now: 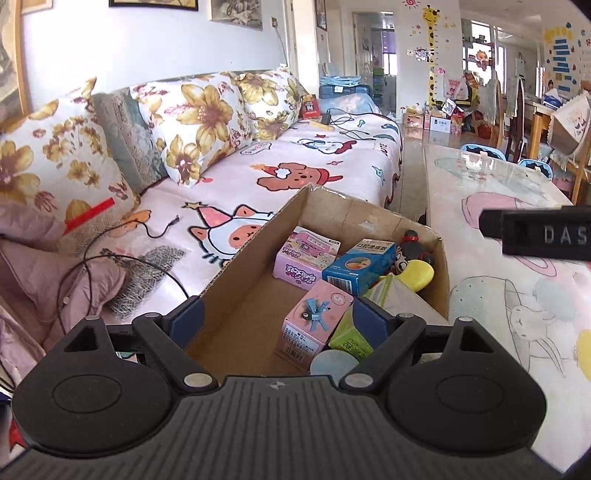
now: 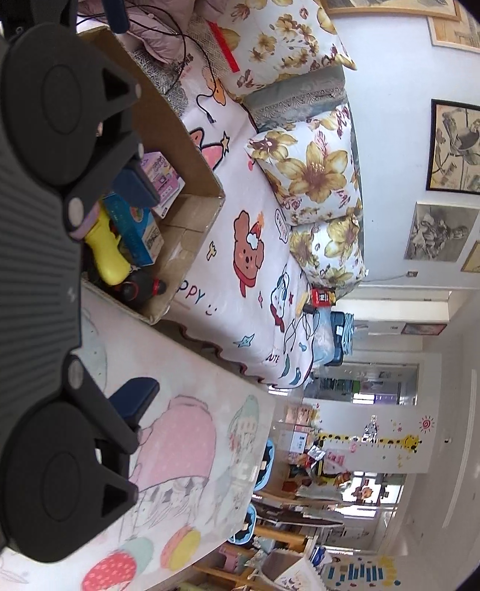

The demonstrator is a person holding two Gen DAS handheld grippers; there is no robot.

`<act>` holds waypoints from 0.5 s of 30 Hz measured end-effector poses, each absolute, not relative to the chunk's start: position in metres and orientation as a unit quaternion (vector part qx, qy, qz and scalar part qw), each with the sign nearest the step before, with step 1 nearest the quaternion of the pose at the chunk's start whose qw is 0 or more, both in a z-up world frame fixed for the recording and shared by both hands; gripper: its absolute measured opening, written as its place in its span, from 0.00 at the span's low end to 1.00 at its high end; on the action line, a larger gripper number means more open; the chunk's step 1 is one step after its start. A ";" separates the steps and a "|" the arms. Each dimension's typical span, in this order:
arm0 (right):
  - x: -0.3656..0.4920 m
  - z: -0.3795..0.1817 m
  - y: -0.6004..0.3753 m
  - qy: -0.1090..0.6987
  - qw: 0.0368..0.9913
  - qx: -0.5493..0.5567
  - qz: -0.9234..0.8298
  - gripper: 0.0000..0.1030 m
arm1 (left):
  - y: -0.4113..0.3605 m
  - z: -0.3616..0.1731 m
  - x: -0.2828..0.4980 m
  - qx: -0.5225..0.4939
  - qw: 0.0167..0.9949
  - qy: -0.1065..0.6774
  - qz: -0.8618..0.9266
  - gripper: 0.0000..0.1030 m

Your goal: Organize rigid objects

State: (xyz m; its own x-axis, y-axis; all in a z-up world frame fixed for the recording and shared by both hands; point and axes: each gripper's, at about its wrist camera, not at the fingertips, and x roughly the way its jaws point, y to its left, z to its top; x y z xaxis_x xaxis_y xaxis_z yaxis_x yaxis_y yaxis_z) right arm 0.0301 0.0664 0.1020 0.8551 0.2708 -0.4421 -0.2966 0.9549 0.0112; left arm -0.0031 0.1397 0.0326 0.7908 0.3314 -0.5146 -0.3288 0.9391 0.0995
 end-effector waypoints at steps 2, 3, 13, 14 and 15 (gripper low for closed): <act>0.018 0.102 0.061 0.228 0.964 -0.025 0.136 0.95 | 0.136 0.038 -0.011 0.001 0.946 0.273 0.175 1.00; 0.012 0.103 0.058 0.233 0.964 -0.019 0.130 0.95 | 0.135 0.040 -0.014 0.000 0.946 0.274 0.174 1.00; -0.046 0.119 0.044 0.223 0.968 -0.018 0.115 0.95 | 0.116 0.063 -0.052 0.014 0.951 0.252 0.180 1.00; -0.051 0.120 0.043 0.223 0.968 -0.019 0.115 0.95 | 0.115 0.065 -0.055 0.015 0.951 0.251 0.180 1.00; -0.056 0.122 0.042 0.224 0.968 -0.018 0.115 0.95 | 0.113 0.066 -0.057 0.017 0.951 0.250 0.181 1.00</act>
State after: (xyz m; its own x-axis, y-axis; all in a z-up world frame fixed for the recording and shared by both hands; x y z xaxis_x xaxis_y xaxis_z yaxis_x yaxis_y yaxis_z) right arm -0.0561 0.0416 0.1218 0.8736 0.2139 -0.4370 -0.2304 0.9730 0.0157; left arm -0.0574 0.1129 0.0662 0.8094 0.3523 -0.4699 -0.3355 0.9341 0.1225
